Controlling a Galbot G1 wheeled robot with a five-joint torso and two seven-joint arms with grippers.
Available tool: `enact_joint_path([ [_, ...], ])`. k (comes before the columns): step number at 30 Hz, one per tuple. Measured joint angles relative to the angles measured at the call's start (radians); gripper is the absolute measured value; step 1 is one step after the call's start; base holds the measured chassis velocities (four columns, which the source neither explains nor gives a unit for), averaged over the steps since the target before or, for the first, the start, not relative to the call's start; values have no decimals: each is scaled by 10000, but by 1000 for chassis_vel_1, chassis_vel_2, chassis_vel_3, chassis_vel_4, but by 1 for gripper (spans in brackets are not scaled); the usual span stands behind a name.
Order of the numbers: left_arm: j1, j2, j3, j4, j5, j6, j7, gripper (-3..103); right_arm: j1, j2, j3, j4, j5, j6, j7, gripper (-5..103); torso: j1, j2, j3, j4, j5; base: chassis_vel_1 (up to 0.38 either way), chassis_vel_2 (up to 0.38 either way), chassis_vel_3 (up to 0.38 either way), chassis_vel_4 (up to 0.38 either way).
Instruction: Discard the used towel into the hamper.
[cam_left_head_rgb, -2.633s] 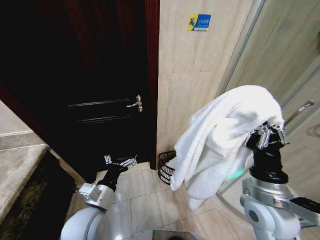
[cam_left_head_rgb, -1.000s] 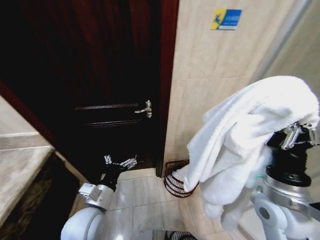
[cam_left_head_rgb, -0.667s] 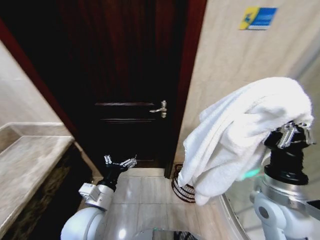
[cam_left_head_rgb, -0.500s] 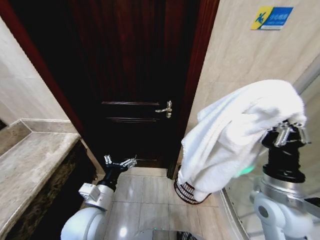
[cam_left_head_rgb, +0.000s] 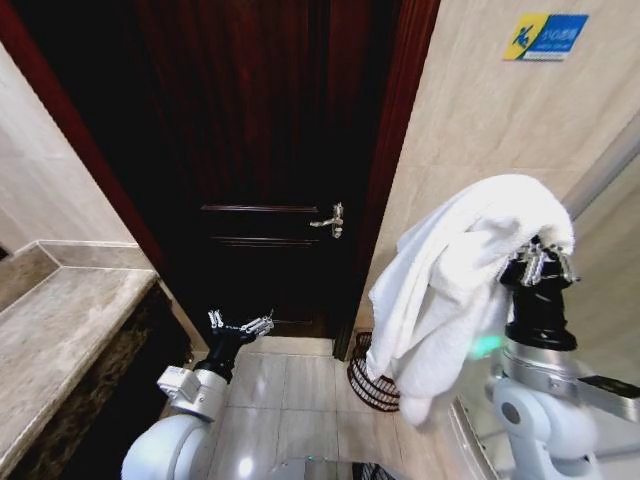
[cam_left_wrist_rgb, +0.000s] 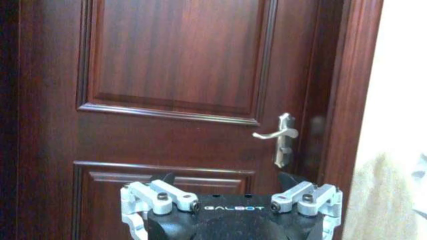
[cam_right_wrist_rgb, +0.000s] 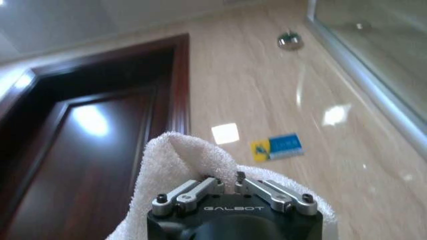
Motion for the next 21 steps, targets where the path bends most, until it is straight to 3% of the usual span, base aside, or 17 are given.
enact_joint_path([
  [5,0,0,0,0,0,0,0,100,21,-6,45,-156,-3,129,46,3,1,0,0,-3,-8,-163,161,173,-147],
  [8,-2,0,0,1,0,0,-1,100,-98,28,23,-273,114,861,-426,3,8,-2,2,-1,-6,-158,170,169,-142],
  [11,-2,0,0,0,0,0,0,100,-258,147,225,-317,88,1084,-591,3,13,-4,4,-2,0,-116,119,85,-80],
  [13,-3,1,0,0,0,0,0,100,-351,181,304,-318,87,1144,-624,3,8,-3,2,-9,-2,-37,35,8,-8],
  [21,1,1,0,0,0,0,0,100,-383,218,551,-769,-52,1144,-925,3,-8,3,-3,-3,-3,25,-24,-25,16],
])
